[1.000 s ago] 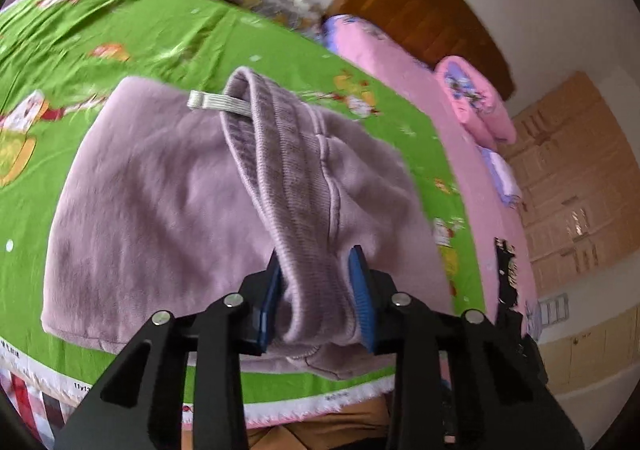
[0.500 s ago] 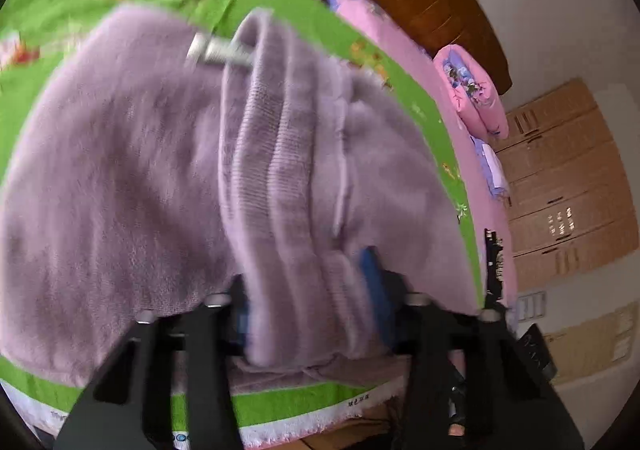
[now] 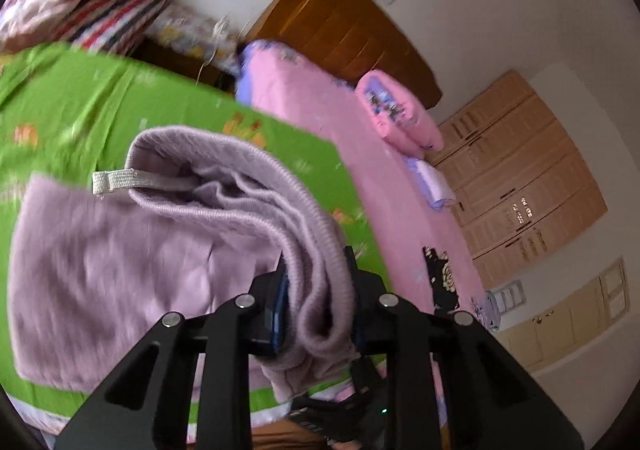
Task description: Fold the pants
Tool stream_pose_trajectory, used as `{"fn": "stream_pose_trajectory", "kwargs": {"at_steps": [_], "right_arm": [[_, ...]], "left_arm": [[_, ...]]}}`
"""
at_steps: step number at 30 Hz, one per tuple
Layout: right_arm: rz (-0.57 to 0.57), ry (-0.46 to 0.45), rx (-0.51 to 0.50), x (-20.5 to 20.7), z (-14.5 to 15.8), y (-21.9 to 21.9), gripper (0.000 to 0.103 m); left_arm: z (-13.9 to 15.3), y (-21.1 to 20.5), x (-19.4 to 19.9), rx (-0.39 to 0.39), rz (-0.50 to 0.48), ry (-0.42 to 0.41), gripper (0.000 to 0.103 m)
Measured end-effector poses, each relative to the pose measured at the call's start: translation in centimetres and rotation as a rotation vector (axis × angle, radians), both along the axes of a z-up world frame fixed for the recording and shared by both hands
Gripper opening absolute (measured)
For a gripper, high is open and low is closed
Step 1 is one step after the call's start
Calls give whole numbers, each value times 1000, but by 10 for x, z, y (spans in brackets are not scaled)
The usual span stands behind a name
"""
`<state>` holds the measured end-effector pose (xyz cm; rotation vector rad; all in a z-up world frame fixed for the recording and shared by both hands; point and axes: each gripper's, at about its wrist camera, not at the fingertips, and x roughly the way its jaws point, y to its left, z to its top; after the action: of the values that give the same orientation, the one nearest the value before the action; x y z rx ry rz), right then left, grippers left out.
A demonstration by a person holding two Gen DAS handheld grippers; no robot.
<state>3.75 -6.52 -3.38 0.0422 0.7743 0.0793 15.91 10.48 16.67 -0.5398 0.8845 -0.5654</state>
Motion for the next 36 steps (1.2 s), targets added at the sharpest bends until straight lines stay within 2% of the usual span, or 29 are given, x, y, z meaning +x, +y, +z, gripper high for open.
{"fn": "stream_pose_trajectory", "kwargs": {"at_steps": [1, 3, 4, 6, 8, 10, 12, 13, 14, 15, 18, 22, 24, 26, 28, 29, 31, 32, 33, 34, 35, 36], "right_arm": [[-6, -12, -25, 0, 2, 4, 88], [-6, -54, -90, 2, 9, 14, 88], [-2, -67, -114, 3, 11, 17, 89], [0, -80, -158, 3, 12, 25, 89], [1, -74, -172, 2, 9, 28, 89], [10, -41, -183, 2, -1, 29, 89], [25, -20, -174, 1, -9, 29, 89], [28, -29, -178, 0, -9, 30, 89], [32, -30, -195, 0, -8, 31, 89], [36, -31, -203, 0, -7, 32, 89], [36, -51, -246, -1, -2, 38, 89], [24, -76, -240, -7, 12, 43, 89], [26, -98, -241, -9, 20, 44, 89], [42, -81, -244, -9, 20, 46, 90], [55, -44, -241, -4, 9, 45, 93], [67, -8, -257, 0, -3, 45, 92], [68, -11, -201, -4, -7, 37, 93], [74, -2, -189, -3, -7, 34, 93], [92, 0, -185, -4, -4, 32, 93], [116, 1, -192, -8, 0, 32, 93], [159, 1, -196, -15, 5, 31, 93], [198, -5, -179, -22, 10, 29, 93]], "left_arm": [[19, 7, -1, 5, 2, -44, 23], [39, 26, -7, 16, 38, -93, 23], [46, 39, -11, 24, 64, -112, 18], [36, 79, -20, 31, 128, -101, 18], [-2, 115, -25, 44, 180, -39, 18], [-68, 152, -28, 45, 280, 87, 18], [-151, 188, -32, -56, 347, 237, 18], [-182, 199, -37, -142, 359, 261, 18], [-199, 208, -47, -276, 356, 203, 18], [-201, 210, -52, -300, 356, 181, 18], [-178, 196, -53, -195, 363, 133, 18], [-128, 188, -59, -129, 347, 56, 17], [-104, 183, -74, -71, 335, 1, 17], [-112, 190, -78, -43, 351, 41, 18], [-143, 197, -70, -5, 383, 127, 18], [-169, 202, -66, -11, 396, 180, 20], [-187, 211, -69, -119, 401, 158, 22], [-187, 215, -71, -147, 402, 150, 27], [-185, 216, -74, -135, 408, 140, 33], [-176, 215, -80, -67, 445, 131, 45], [-167, 213, -85, -4, 471, 118, 50], [-152, 207, -90, 67, 498, 90, 51]]}}
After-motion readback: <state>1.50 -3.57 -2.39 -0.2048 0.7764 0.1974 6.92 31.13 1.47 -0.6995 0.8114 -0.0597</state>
